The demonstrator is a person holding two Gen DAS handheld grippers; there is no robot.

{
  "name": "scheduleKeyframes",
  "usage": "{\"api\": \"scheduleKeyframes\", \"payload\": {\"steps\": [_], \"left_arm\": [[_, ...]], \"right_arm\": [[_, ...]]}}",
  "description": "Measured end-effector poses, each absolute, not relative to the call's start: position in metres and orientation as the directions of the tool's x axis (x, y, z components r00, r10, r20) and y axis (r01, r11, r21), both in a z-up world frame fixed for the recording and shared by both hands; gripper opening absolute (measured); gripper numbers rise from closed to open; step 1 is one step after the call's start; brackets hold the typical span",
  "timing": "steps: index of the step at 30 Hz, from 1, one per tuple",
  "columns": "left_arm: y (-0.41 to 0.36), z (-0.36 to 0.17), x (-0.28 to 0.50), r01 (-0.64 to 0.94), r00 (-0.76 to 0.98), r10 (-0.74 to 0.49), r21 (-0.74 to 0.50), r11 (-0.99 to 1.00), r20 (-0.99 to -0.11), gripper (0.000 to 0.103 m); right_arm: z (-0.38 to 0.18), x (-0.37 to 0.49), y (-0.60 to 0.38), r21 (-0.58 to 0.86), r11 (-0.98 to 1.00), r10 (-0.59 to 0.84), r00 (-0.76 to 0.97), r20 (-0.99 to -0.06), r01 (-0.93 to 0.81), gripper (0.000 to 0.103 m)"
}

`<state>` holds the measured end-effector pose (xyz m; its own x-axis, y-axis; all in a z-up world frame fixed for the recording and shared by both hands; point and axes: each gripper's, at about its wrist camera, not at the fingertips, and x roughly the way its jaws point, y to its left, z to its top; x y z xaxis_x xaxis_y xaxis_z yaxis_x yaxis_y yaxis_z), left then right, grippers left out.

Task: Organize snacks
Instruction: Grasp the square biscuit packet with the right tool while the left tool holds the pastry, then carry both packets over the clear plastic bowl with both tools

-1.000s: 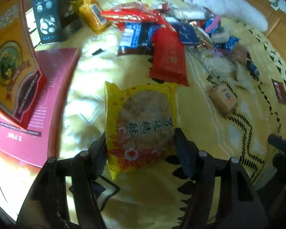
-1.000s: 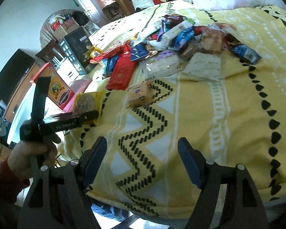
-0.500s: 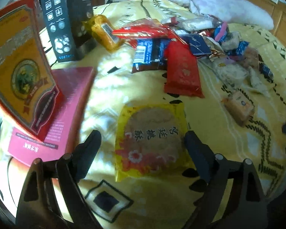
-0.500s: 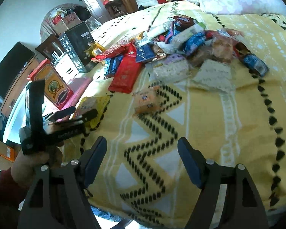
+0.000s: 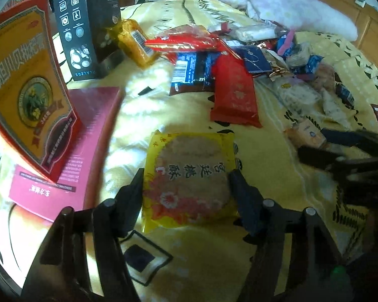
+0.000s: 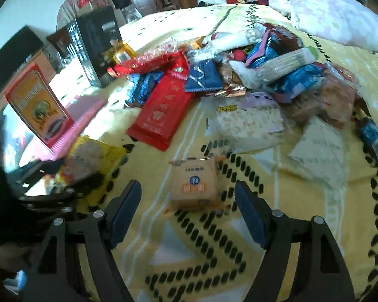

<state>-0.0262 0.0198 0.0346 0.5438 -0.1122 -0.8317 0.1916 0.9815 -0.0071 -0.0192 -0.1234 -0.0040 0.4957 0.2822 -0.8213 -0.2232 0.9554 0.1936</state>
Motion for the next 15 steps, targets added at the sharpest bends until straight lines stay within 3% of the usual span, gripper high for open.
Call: {"api": "scheduleKeyframes", "payload": {"steps": [1,5,9,15], "left_arm": [[0.020,0.037,-0.027,0.193,0.545,-0.113,-0.007,0.981,-0.831,0.066],[0.021,0.048,-0.029,0.191,0.557,-0.118,-0.011,0.982,-0.822,0.066],[0.020,0.070,-0.033,0.196,0.593,-0.140,-0.026,0.980,-0.793,0.066],[0.017,0.119,-0.043,0.225,0.677,-0.177,-0.028,0.974,-0.714,0.066]], "right_arm": [[-0.009,-0.018,-0.123,0.194,0.956,0.279,0.484,-0.829,-0.220,0.079],[-0.012,-0.020,-0.128,0.178,0.966,0.250,0.499,-0.830,-0.188,0.057],[0.001,-0.026,-0.136,0.192,0.966,0.255,0.527,-0.811,-0.173,0.045],[0.040,-0.042,-0.144,0.191,0.967,0.253,0.601,-0.758,-0.166,0.044]]}}
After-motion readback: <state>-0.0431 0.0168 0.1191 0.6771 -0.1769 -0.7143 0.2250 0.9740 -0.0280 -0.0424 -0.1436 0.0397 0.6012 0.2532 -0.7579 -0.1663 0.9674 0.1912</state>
